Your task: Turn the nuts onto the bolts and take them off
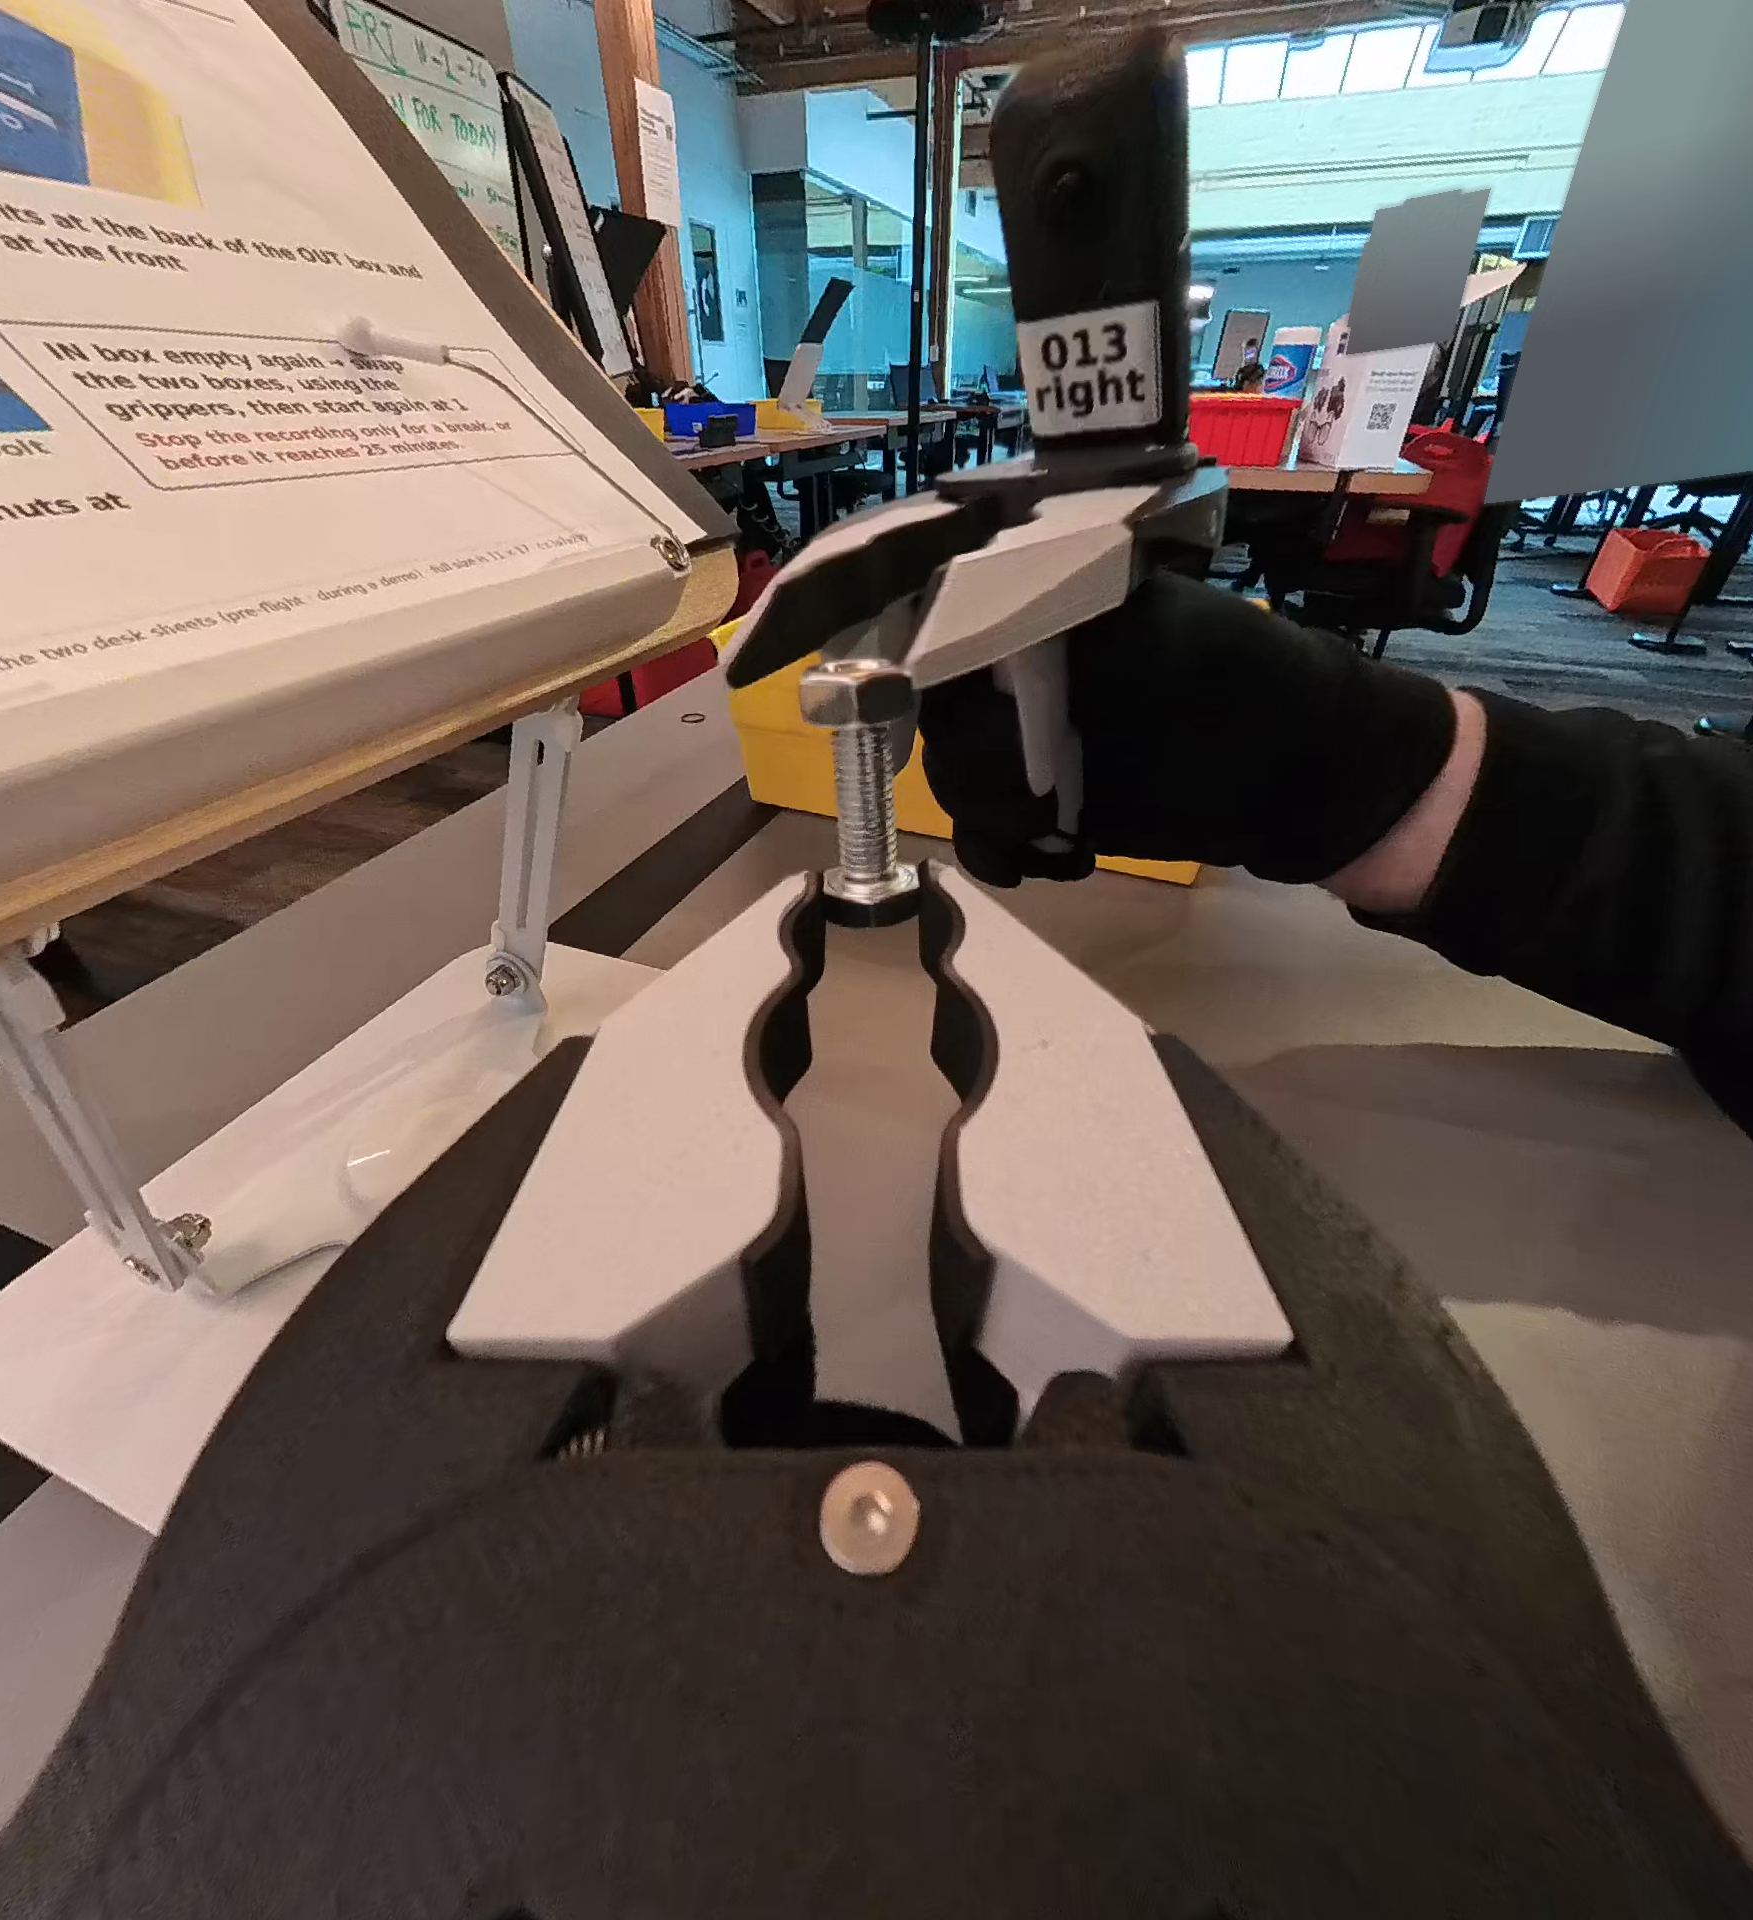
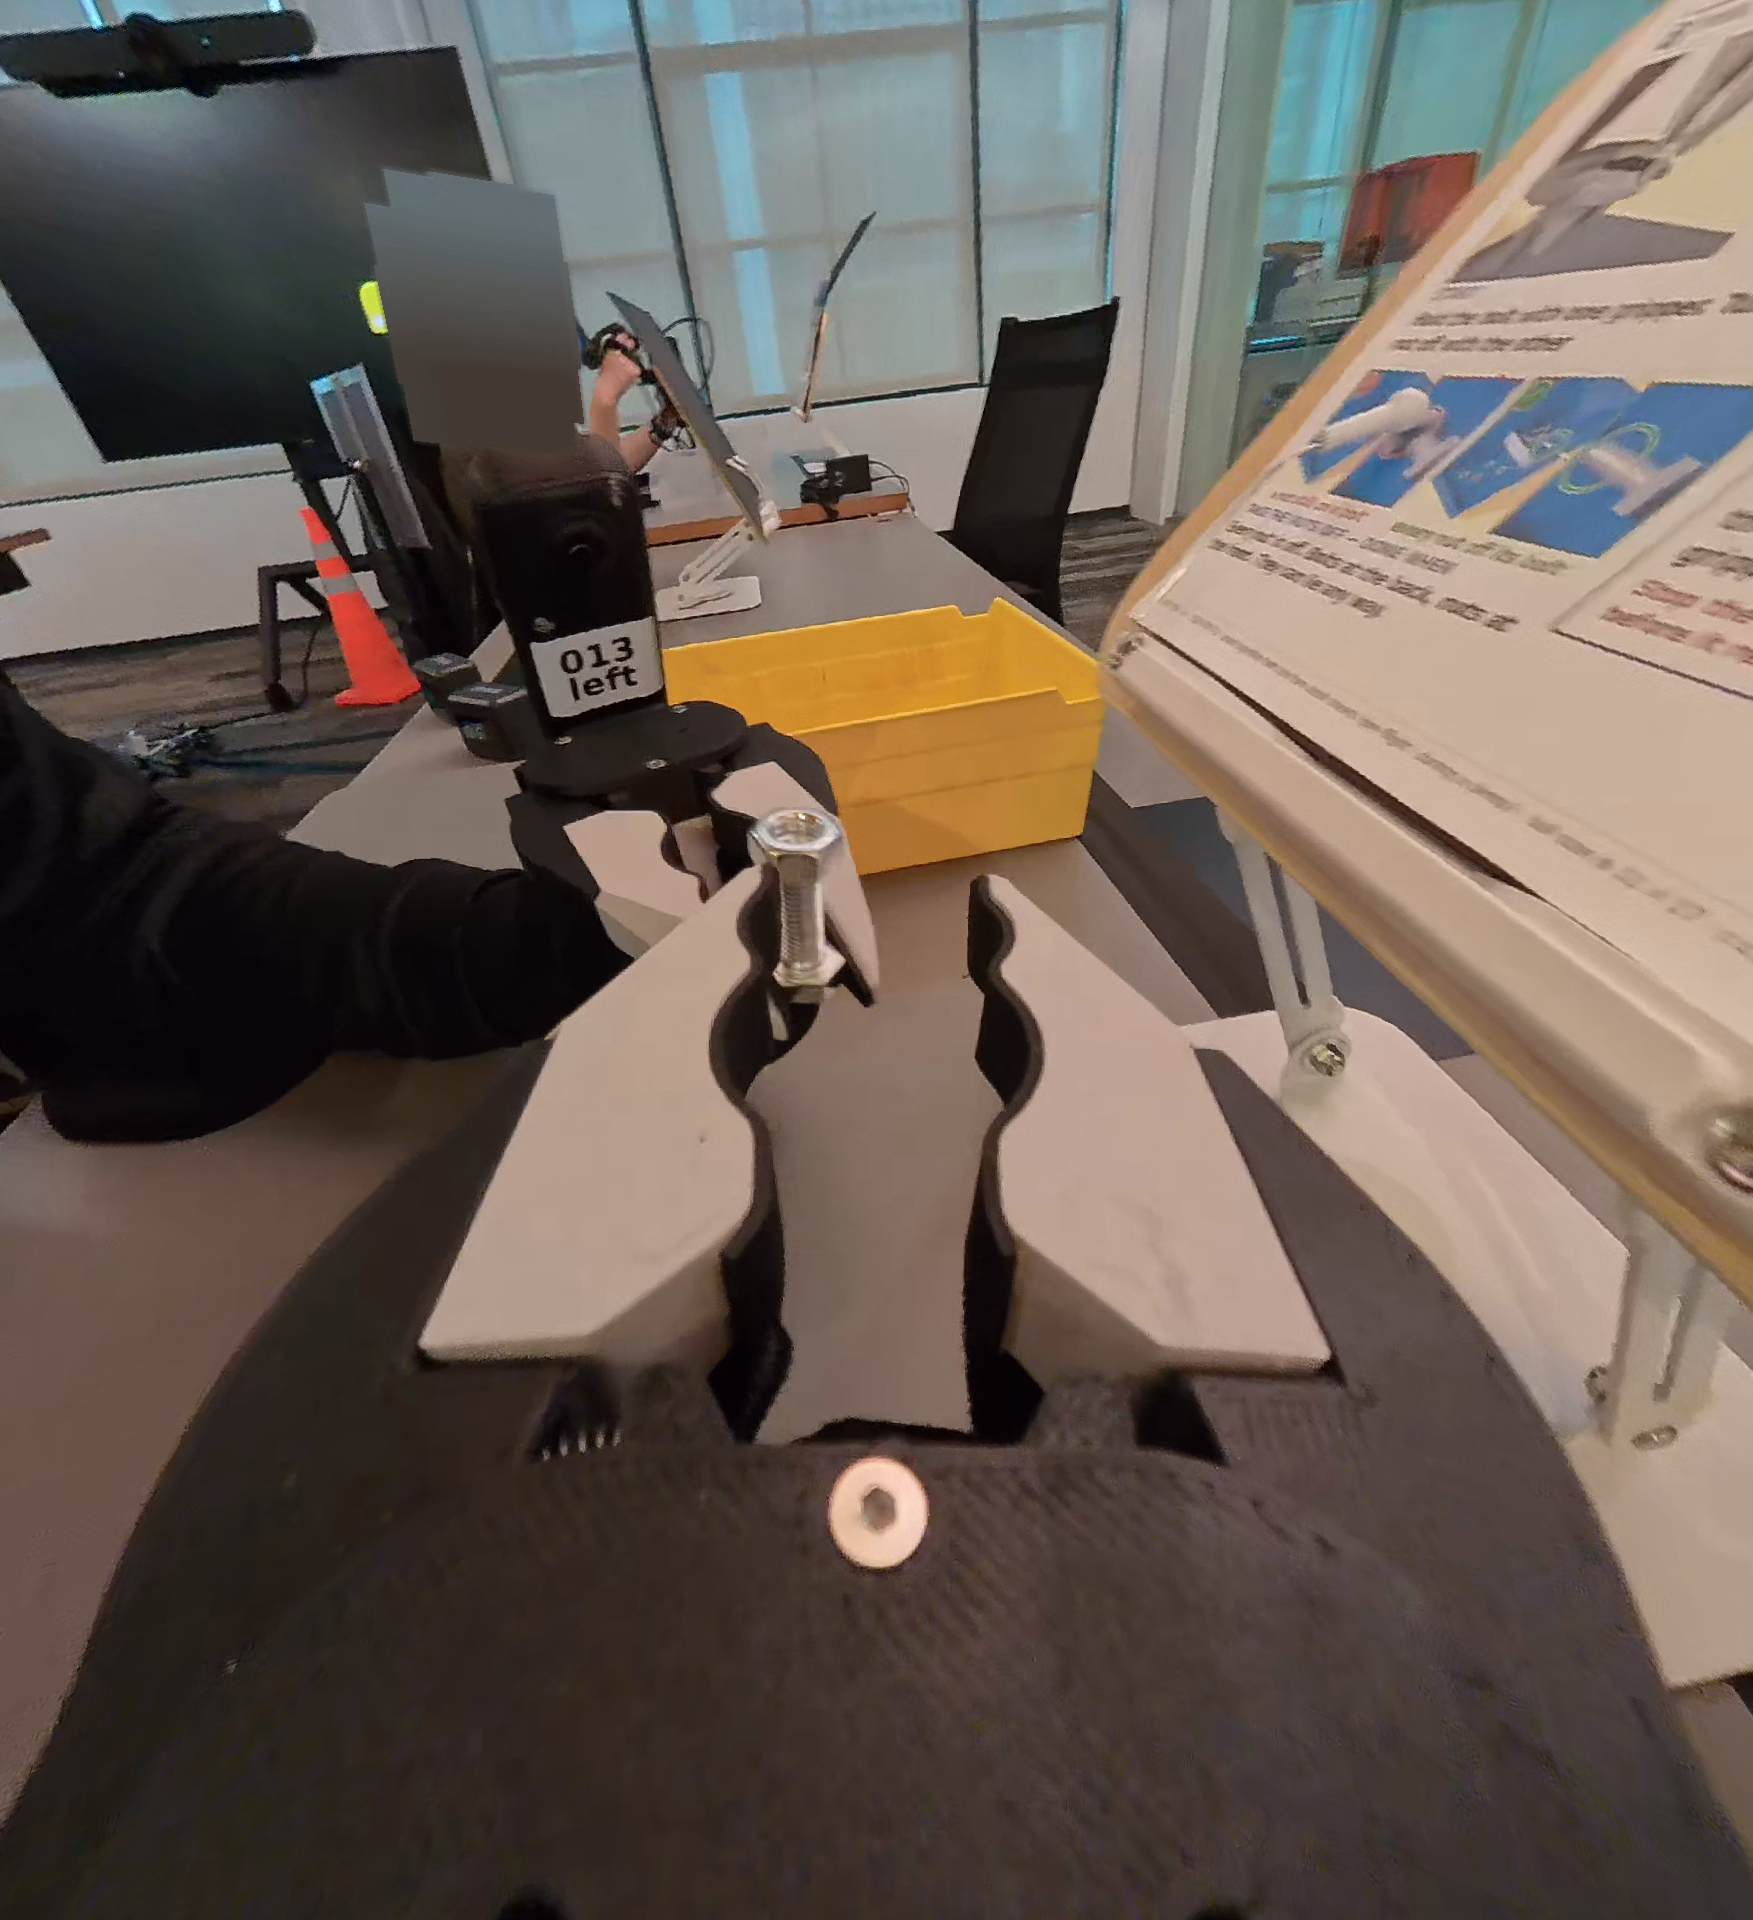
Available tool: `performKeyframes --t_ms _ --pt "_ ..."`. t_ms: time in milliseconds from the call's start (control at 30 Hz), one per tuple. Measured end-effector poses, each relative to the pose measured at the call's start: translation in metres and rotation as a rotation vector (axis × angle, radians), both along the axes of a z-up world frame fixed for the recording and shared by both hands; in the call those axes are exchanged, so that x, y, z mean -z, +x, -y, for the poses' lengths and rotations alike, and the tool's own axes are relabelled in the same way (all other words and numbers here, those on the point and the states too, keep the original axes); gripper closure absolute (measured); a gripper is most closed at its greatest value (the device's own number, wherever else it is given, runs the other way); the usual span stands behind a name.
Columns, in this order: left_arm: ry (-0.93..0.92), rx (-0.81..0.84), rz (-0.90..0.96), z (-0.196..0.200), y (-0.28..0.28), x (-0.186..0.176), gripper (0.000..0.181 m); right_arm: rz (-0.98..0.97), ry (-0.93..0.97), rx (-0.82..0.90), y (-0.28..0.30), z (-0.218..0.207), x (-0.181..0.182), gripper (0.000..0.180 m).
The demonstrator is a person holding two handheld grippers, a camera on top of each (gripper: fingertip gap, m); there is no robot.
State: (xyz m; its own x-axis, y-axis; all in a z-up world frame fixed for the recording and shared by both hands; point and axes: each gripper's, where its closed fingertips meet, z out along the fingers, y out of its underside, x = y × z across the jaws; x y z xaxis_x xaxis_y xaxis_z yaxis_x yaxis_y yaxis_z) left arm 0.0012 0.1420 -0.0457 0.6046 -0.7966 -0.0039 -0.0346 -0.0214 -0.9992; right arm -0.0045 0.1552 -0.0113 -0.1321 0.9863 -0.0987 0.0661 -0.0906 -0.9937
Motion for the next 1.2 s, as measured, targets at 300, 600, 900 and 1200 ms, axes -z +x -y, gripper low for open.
performKeyframes --t_ms 300,600,900,1200 --pt "0.001 0.001 -0.002 0.000 0.000 -0.001 0.165 -0.003 -0.021 0.015 0.001 -0.006 0.003 0.148" --pt "0.000 0.001 -0.003 0.000 0.000 0.000 0.165 0.008 -0.014 -0.007 -0.005 0.001 0.005 0.148" --pt "0.007 -0.011 -0.026 -0.001 0.000 0.003 0.164 0.028 0.029 -0.020 -0.005 0.008 0.000 0.144" --pt "0.008 -0.012 -0.023 -0.001 0.000 0.002 0.165 0.032 0.005 0.015 -0.002 -0.002 0.002 0.149"
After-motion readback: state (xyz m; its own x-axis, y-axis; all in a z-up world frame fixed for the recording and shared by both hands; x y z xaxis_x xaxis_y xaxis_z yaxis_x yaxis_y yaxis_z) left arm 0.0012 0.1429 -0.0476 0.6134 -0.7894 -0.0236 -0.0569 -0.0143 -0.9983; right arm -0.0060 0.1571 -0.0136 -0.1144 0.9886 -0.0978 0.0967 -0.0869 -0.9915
